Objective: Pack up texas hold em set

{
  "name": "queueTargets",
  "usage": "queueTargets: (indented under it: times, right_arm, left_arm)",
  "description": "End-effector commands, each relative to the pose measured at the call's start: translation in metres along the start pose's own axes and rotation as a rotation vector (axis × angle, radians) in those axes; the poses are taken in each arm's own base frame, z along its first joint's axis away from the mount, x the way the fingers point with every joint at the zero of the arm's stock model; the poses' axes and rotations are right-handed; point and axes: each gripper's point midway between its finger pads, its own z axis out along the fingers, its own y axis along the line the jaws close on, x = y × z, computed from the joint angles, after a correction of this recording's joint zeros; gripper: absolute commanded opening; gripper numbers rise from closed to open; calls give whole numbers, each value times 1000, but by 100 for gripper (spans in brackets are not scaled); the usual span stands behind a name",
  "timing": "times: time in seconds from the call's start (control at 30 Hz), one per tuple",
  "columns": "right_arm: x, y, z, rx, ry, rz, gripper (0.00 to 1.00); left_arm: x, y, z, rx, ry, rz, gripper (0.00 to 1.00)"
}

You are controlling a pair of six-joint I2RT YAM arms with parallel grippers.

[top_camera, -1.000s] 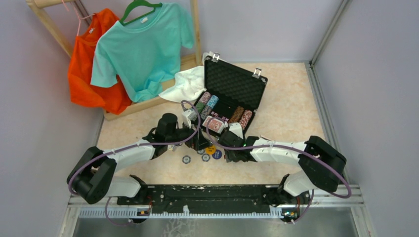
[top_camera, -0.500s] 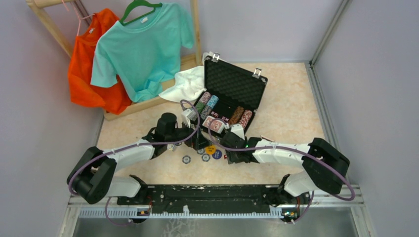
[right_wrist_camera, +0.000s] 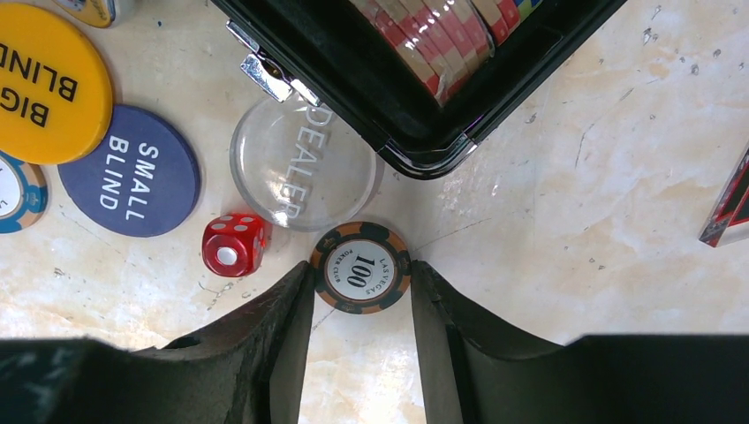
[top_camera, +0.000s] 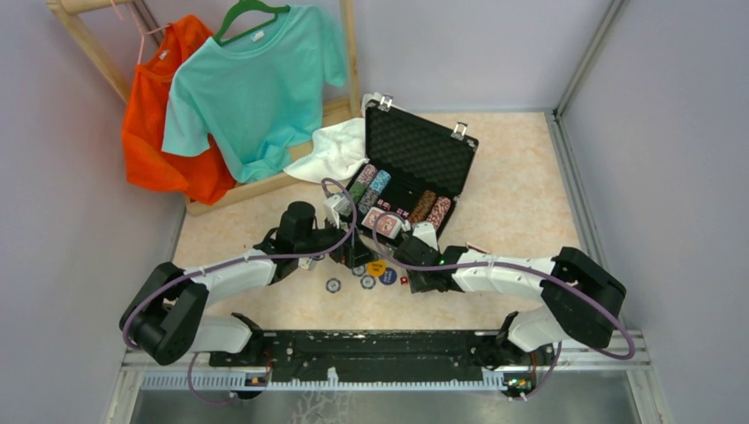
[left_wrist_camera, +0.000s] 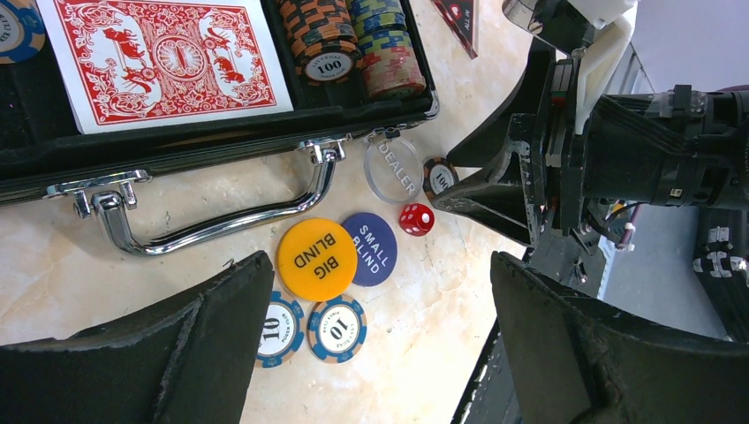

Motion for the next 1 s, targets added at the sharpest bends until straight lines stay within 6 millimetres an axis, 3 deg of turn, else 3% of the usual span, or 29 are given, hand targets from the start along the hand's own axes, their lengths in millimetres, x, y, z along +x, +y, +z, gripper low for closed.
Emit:
queueTargets:
  times: [0.0, 0.17, 0.97]
  right_arm:
    - [11, -1, 3, 6, 31, -19, 42]
    - [3, -1, -4, -1, 7, -12, 37]
    - [-46, 9, -38, -28, -108, -28, 37]
  left_arm:
    - [1, -1, -1, 19, -7, 4, 97]
    - [0, -2, -1, 25, -8, 2, 97]
    - [1, -15, 13, 112, 80, -107, 98]
